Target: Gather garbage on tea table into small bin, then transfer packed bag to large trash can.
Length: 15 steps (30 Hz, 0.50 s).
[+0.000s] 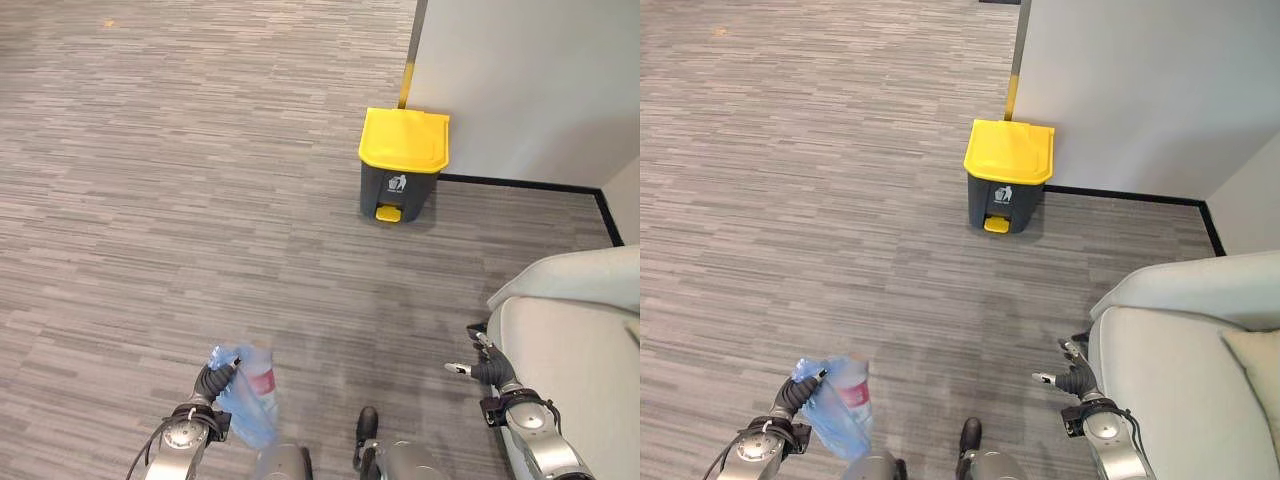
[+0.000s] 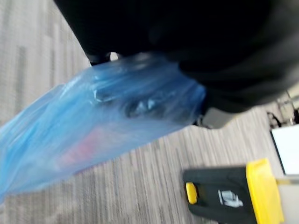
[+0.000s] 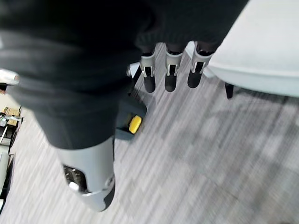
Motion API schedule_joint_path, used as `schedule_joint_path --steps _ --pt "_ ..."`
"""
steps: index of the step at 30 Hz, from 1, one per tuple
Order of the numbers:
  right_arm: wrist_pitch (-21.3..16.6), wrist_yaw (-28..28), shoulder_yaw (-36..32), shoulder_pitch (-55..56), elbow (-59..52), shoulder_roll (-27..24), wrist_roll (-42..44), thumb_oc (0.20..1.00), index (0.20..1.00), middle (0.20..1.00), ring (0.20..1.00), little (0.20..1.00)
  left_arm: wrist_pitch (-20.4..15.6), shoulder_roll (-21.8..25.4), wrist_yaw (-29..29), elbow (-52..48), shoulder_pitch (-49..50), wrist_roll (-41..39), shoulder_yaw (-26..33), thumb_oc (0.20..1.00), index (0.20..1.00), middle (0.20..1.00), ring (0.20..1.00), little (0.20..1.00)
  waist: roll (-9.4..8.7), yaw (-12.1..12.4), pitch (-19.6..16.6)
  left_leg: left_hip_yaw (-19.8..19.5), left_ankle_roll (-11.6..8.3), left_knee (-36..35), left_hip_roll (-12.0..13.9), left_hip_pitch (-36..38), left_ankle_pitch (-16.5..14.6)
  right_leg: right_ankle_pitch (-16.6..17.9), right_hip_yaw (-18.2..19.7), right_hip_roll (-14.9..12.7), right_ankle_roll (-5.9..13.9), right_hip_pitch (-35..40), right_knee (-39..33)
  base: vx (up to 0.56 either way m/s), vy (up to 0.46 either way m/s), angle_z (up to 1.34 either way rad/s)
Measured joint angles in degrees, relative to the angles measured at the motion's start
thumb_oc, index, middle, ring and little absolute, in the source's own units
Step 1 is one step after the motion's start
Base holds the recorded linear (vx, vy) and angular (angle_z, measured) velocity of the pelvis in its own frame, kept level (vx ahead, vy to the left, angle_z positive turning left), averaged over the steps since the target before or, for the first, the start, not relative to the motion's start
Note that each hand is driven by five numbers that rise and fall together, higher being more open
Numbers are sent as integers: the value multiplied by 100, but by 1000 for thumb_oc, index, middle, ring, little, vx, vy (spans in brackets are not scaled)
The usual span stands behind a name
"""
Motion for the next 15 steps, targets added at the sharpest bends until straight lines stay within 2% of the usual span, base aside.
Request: schedule_joint_path --steps 2,3,4,5,9,10,11,13,14,15 --pt "9 -2 30 3 54 -39 0 1000 1000 1000 1000 1000 -10 -4 -1 -6 -67 0 -2 200 200 200 200 200 -2 30 20 -32 -21 -770 -90 -168 301 -45 59 70 77 175 -102 339 58 -32" --pt "7 -20 47 -9 45 -16 1 1000 1000 1000 1000 1000 -7 33 -10 1 -61 0 -13 200 200 200 200 200 45 72 8 -45 -55 -1014 -114 -287 436 -137 143 104 209 332 -250 332 45 -62" --pt "5 -66 58 21 136 7 0 1000 1000 1000 1000 1000 -12 13 3 9 -89 0 10 200 200 200 200 200 136 131 32 -79 -100 -1613 -105 -328 767 -192 246 260 247 710 -580 610 125 -47" --pt "5 -71 55 29 226 19 0 1000 1000 1000 1000 1000 -10 -9 3 17 -76 0 10 200 200 200 200 200 209 154 6 -101 -153 -1887 -122 -351 878 -188 289 311 256 840 -717 599 152 -56" --pt "19 -70 55 139 397 30 -3 1000 1000 1000 1000 1000 -2 -38 -9 29 38 0 96 200 200 200 200 200 290 328 -62 -2 -12 -2050 -100 -65 990 -609 641 375 470 1273 -635 402 144 -49" --pt "24 -61 59 260 397 118 -9 1000 1000 1000 1000 1000 -1 -2 -4 59 120 0 142 200 200 200 200 200 71 327 -216 61 242 -1955 -308 108 1338 -974 779 63 683 1412 -419 503 260 -52" --pt "17 -53 62 280 375 151 -15 1000 1000 1000 1000 1000 6 5 -12 60 149 2 120 200 200 200 200 200 -42 348 -278 220 308 -1905 -402 194 1331 -1119 867 -126 798 1338 -78 451 261 -50" --pt "19 -50 81 225 354 199 -26 1000 1000 1000 1000 1000 21 17 -33 60 136 2 109 200 200 200 200 200 -45 341 -282 349 726 -1933 -481 392 1309 -1233 876 -311 961 1033 795 198 136 -42" --pt "21 -31 134 206 223 209 -44 1000 1000 1000 1000 1000 21 38 -32 44 99 2 105 200 200 200 200 200 -27 348 -273 406 768 -2008 -520 519 1320 -1335 868 -462 1103 504 1890 127 103 -23" --pt "14 -5 195 200 72 234 -70 1000 1000 1000 1000 1000 19 93 -32 39 28 2 84 200 200 200 200 200 -42 317 -283 464 773 -2095 -597 617 1327 -1418 875 -600 1241 131 2573 139 101 -7"
